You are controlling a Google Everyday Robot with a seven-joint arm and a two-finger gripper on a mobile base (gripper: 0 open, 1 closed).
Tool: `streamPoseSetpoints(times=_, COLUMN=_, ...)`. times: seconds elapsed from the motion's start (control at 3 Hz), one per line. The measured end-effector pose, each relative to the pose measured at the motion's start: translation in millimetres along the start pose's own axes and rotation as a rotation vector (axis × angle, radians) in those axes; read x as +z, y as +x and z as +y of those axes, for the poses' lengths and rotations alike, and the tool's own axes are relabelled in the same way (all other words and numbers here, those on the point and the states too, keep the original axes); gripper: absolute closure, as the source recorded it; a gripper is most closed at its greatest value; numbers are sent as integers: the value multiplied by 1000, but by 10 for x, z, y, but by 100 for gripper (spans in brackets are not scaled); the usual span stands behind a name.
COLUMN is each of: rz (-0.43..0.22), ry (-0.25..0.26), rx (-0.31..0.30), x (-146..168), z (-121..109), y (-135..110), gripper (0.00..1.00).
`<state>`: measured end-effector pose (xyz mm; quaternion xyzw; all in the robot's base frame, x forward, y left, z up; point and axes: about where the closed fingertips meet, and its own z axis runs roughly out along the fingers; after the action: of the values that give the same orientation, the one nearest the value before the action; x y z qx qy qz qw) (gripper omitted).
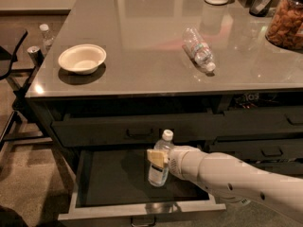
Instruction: Place blue plastic bottle into middle drawer
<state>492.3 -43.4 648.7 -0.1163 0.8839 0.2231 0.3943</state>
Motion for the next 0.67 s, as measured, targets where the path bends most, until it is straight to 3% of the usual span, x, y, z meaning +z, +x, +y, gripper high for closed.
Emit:
streamPoseSetpoints(times=0.33, rz=-13, ry=36, rx=27, x=84, z=-9, y=65, gripper=100)
streamPoseSetpoints(times=0.67, rz=-38, ry=62, rx=106, x=358, z=52, y=304, gripper=100)
